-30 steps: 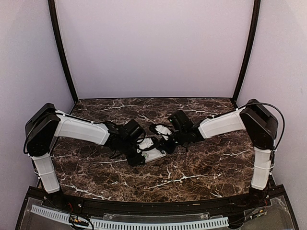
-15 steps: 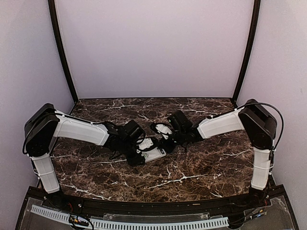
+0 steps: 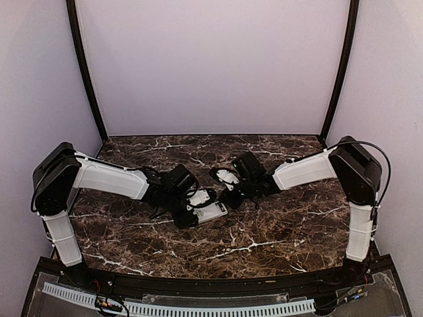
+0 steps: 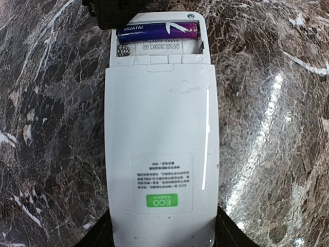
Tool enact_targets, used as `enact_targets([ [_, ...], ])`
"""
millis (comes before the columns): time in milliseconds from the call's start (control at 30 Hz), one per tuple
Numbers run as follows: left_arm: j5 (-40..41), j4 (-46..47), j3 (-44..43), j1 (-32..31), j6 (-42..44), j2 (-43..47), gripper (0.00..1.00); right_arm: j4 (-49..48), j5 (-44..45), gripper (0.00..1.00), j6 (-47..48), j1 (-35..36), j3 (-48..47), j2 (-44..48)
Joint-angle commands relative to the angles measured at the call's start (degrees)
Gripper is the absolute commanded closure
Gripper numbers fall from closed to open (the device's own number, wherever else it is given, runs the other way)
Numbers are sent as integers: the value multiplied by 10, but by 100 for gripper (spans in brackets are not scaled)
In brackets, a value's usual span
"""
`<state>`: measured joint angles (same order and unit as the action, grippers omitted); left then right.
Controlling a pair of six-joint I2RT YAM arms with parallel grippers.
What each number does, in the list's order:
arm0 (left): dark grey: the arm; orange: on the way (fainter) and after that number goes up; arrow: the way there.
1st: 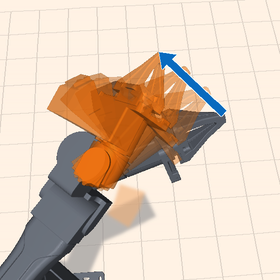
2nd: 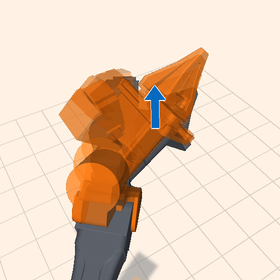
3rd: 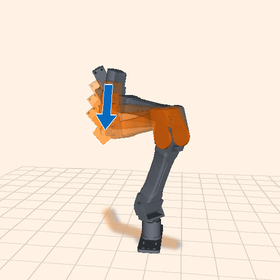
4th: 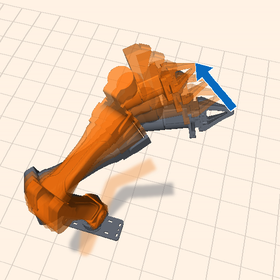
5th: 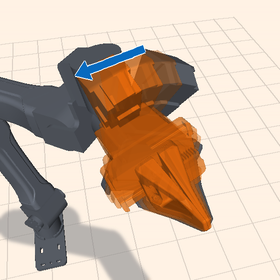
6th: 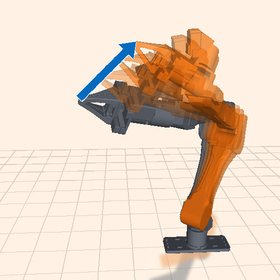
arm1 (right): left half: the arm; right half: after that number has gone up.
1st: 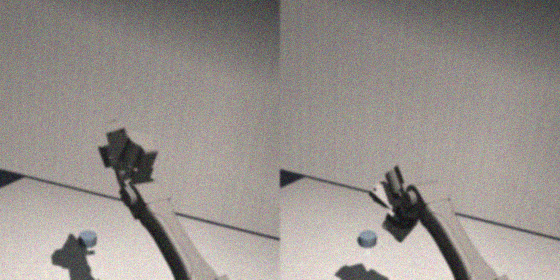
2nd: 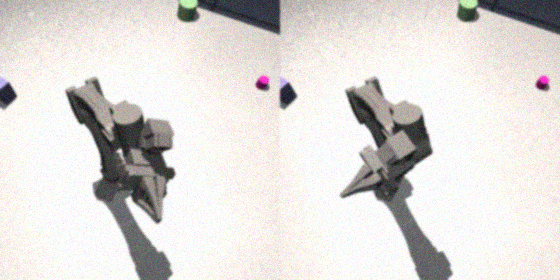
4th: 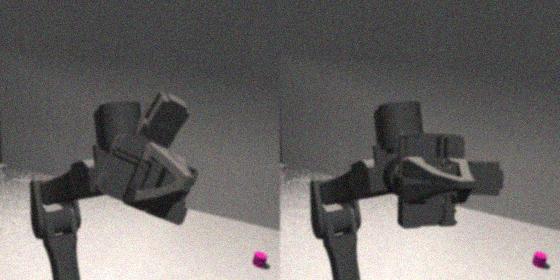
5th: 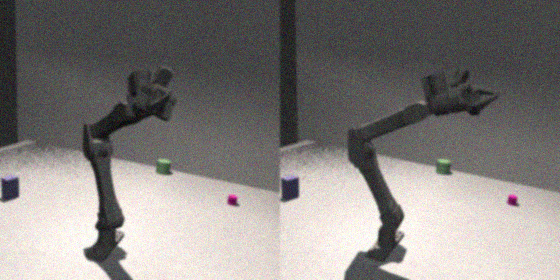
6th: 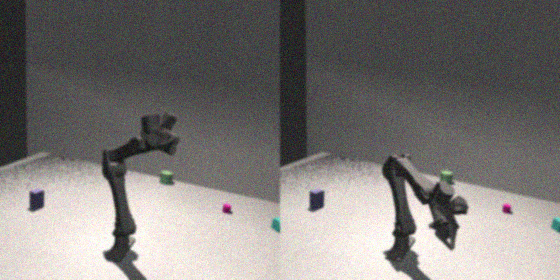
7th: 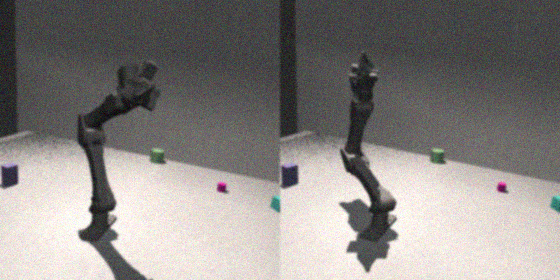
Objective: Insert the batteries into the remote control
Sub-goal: Load the battery into the battery compartment, then pick up the battery at the center of the board.
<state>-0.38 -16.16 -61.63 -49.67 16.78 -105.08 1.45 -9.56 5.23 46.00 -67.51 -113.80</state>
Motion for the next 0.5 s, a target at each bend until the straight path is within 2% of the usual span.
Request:
enact_targets([
  [0, 61, -114, 29, 20, 14, -7, 100, 92, 26, 88, -18, -24, 9, -14],
  [300, 14, -116, 23, 20, 16, -7, 100, 137, -56, 74, -108, -65, -60, 49],
  [467, -43, -123, 19, 19, 19, -4, 100, 200, -32, 69, -164, -106, -76, 94],
])
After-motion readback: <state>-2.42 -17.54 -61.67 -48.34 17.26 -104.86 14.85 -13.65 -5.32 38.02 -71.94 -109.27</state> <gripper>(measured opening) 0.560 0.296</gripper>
